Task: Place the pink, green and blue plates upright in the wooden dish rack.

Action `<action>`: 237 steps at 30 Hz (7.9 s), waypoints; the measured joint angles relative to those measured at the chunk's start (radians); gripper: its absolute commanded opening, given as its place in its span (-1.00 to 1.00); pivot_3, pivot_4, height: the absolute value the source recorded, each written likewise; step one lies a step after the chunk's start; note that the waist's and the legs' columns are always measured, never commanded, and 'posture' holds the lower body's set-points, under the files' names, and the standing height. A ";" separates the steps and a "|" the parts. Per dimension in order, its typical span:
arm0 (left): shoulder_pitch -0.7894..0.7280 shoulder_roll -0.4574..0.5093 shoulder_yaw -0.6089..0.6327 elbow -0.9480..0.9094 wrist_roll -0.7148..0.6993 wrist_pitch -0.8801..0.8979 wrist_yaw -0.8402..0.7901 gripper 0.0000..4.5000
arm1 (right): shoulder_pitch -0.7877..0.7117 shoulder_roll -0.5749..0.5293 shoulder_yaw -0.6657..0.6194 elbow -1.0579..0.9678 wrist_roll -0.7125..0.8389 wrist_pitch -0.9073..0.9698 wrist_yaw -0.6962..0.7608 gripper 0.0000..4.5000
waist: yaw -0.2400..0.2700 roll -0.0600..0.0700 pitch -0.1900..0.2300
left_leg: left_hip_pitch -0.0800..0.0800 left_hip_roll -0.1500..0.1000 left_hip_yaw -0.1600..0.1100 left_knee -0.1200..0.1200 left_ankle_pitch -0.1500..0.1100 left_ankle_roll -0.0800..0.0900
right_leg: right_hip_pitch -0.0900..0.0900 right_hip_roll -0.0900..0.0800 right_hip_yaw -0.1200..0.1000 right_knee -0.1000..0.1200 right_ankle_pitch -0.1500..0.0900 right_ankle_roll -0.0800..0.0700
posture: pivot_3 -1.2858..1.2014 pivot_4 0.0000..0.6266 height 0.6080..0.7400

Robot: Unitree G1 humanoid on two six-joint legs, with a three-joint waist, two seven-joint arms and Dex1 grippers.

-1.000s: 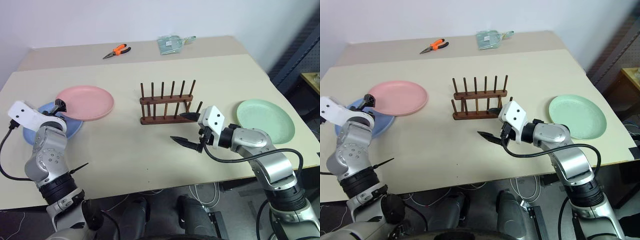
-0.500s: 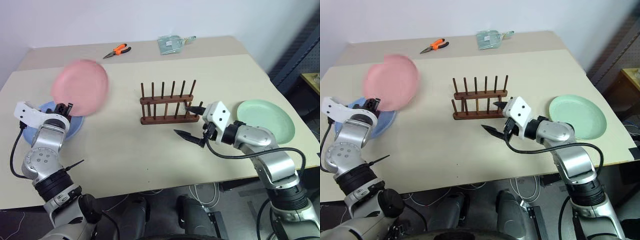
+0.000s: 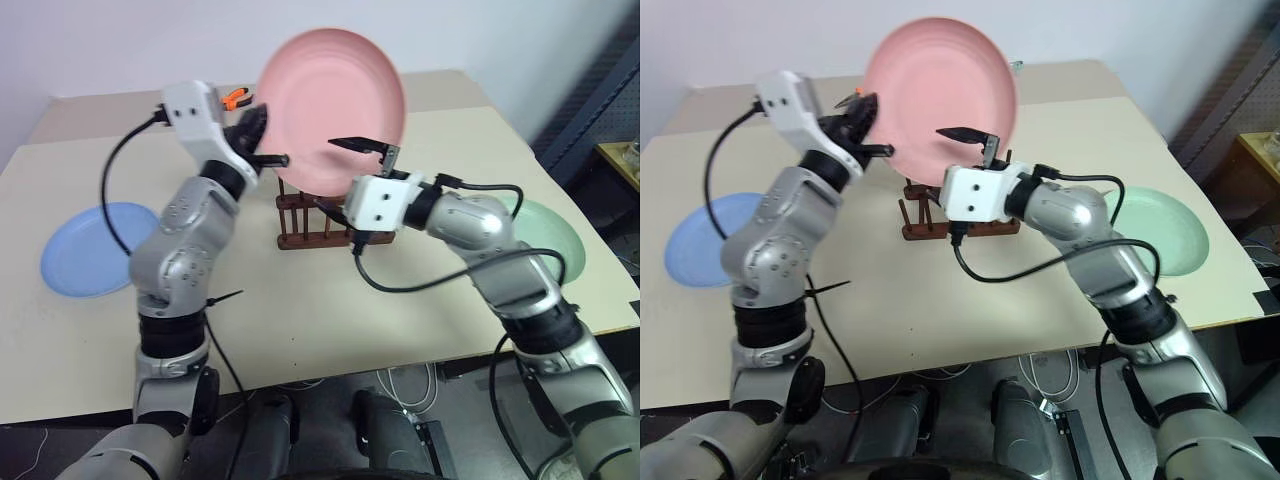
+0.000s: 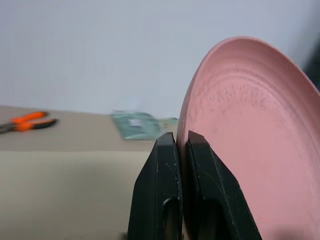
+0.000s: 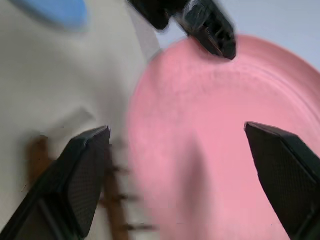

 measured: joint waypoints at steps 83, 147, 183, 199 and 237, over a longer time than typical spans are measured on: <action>0.470 0.296 -0.221 -0.135 0.095 -0.185 -0.789 0.35 | 0.608 -0.309 -0.379 0.069 0.325 0.417 -0.176 -0.98 | -0.008 0.008 0.004 | -0.002 0.002 0.003 0.001 -0.002 0.004 | -0.001 -0.002 0.002 -0.002 -0.005 -0.001 | 0.03 -0.52 0.99; 0.486 0.203 0.518 0.143 0.158 -0.280 -0.057 1.00 | -0.040 -0.061 -0.122 -0.225 0.754 0.347 0.038 0.98 | -0.015 0.009 0.005 | -0.003 0.003 0.000 -0.001 -0.003 0.005 | -0.004 -0.001 -0.001 -0.001 0.000 0.000 | 0.03 -0.52 0.99; 0.151 0.202 0.280 -0.087 -0.146 0.008 0.075 -0.99 | -0.179 0.169 0.115 0.112 0.056 -0.052 0.076 1.00 | -0.024 0.002 0.005 | -0.001 0.003 -0.001 -0.006 -0.001 -0.006 | -0.007 0.004 0.000 0.001 0.001 -0.003 | 0.03 -0.52 0.99; 0.143 0.166 0.328 -0.111 -0.217 0.009 0.085 -0.55 | -0.267 0.294 0.183 0.372 -0.189 -0.172 0.000 -1.00 | -0.018 0.002 0.005 | 0.001 0.003 -0.002 -0.012 0.002 -0.010 | -0.008 0.006 0.000 0.000 0.002 -0.004 | 0.03 -0.52 0.99; 0.731 0.154 0.083 0.056 0.383 -0.558 -0.271 0.30 | 0.037 0.673 -0.401 -0.143 1.476 0.762 -0.583 -1.00 | -0.019 0.003 0.004 | 0.001 0.019 0.001 -0.015 0.002 -0.010 | -0.011 0.015 0.000 -0.001 0.005 -0.018 | 0.03 -0.52 0.99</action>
